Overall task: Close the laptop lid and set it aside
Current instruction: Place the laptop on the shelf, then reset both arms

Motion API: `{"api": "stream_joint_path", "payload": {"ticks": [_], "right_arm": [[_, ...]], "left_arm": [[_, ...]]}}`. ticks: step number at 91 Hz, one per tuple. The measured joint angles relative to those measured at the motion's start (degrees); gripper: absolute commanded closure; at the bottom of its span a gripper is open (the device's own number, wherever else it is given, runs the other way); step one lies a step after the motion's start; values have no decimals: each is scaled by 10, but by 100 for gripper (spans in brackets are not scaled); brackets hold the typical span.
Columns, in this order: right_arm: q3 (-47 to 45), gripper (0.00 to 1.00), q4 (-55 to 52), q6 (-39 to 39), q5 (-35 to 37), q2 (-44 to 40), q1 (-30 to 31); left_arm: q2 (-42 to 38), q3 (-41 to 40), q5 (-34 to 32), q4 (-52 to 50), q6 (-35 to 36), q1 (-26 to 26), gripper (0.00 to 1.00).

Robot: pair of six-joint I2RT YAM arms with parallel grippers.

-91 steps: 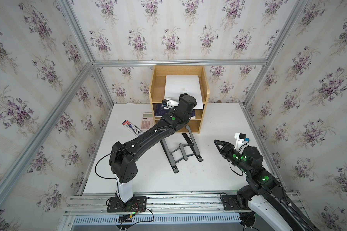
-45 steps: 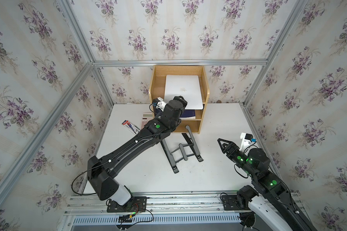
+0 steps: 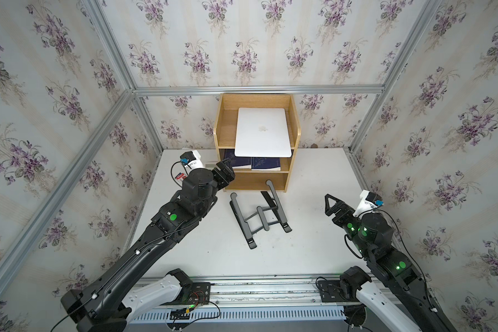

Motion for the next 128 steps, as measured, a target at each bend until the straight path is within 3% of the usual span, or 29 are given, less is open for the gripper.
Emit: {"api": "stream_joint_path", "payload": {"ticks": [3,8,19,42,61,79,110,128], "right_arm": [[-8,1,7,-11,16,-1,0],[-27,1,21,-32,41,-1,0],[-88,0,87,-88,91,2,0],[-234,0,337,-231,156,56,0],[-263,0,543,-362,194,232,-25],[-250,0,660,-393,196,376,-81],[-275,0,833,-406,141,502,-170],[-262,0,922,-404,92,566,-202]], "left_arm": [[-8,-8,-21,-5,36,3,9],[-20,-39,-55,1,101,6,0],[-21,-123,-127,35,215,27,1],[19,-234,-177,115,263,116,1],[30,-293,-163,181,278,222,1],[43,-379,-119,291,294,304,1],[242,-398,-80,501,342,351,0],[259,-410,-28,567,359,361,0]]}}
